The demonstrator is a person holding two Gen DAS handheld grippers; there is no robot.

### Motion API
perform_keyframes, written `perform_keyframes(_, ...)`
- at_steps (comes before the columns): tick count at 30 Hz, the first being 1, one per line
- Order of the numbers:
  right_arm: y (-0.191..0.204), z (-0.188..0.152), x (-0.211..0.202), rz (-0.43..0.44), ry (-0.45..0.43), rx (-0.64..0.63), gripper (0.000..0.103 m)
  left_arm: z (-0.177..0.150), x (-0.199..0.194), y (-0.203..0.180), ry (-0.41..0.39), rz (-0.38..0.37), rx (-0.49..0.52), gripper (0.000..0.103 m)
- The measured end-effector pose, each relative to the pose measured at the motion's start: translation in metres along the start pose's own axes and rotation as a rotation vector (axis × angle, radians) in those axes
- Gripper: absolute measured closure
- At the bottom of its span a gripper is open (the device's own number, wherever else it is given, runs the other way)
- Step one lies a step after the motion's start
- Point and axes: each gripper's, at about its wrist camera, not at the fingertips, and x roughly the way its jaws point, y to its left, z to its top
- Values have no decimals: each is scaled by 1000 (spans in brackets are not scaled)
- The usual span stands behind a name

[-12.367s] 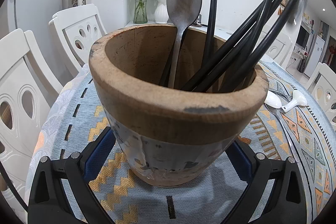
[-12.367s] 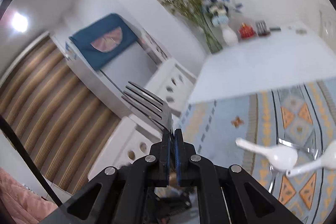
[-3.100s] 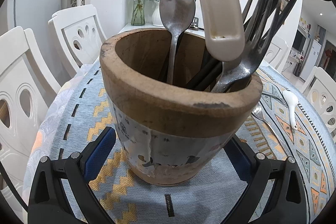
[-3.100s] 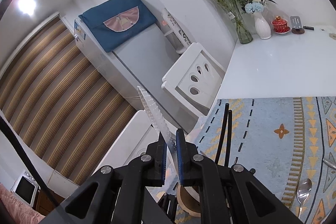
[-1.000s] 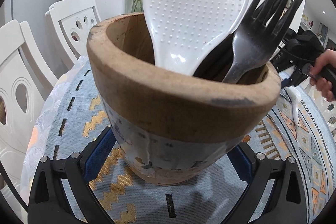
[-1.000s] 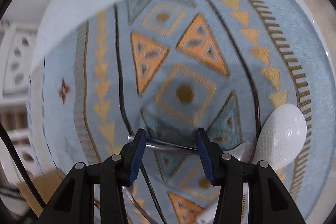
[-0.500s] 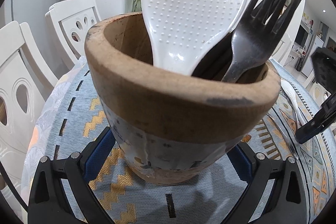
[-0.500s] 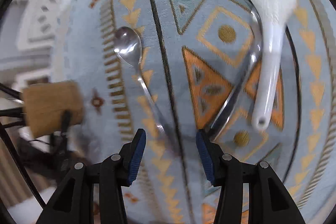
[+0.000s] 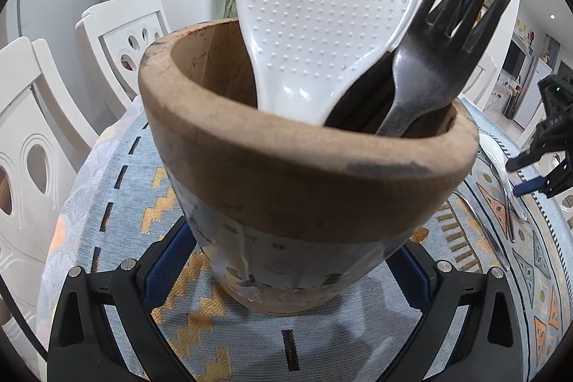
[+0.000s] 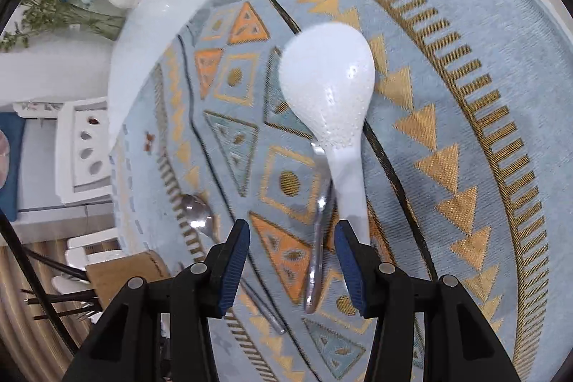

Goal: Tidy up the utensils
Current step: 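Grasp a silver fork in the pile with the right tool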

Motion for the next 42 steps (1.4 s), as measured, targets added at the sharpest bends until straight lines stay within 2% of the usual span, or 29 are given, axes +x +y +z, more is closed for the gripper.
perform_keyframes(3,8,-1,20,-15,19,-20,56,1,1,1,3,0,-3,2)
perform_keyframes(5,17,-3,28,-47,-16,-73,57,1,3,2,10,1,-1,2)
perform_keyframes(6,22,-4,30,-90,-26,-111,69,2,4,3,13,2,-1,2)
perform_keyframes(7,29,-6,31,-176,-42,-168,91,2,5,2,15,2,1,2)
perform_keyframes(8,33,-8,33,-234,-55,-226,94,2,5,3,16,2,4,2)
perform_keyframes(11,33,-15,30,-183,-87,-253,95,2,5,3,9,0,7,2)
perform_keyframes(12,31,-21,28,-117,-81,-257,96,3,4,3,5,1,7,2)
perform_keyframes(14,34,-33,30,-26,-61,-289,96,2,3,3,1,1,7,2)
perform_keyframes(18,50,-68,36,19,11,-392,96,2,2,4,-1,1,9,2)
perform_keyframes(23,65,-97,29,182,42,-418,97,-1,-2,3,-8,2,8,2)
perform_keyframes(27,76,-105,33,150,78,-445,97,-2,-2,2,-5,3,10,2)
perform_keyframes(30,79,-96,39,20,26,-432,96,-2,-5,3,-14,1,9,2)
perform_keyframes(32,75,-85,39,-29,0,-385,96,-2,-5,3,-15,1,7,2)
perform_keyframes(34,71,-73,37,-45,-7,-340,95,-2,-4,3,-13,1,3,2)
perform_keyframes(38,74,-56,40,-82,10,-356,93,-1,-1,4,-2,0,0,2)
perform_keyframes(42,85,-52,45,-81,9,-353,92,1,-3,5,-14,-6,-4,2)
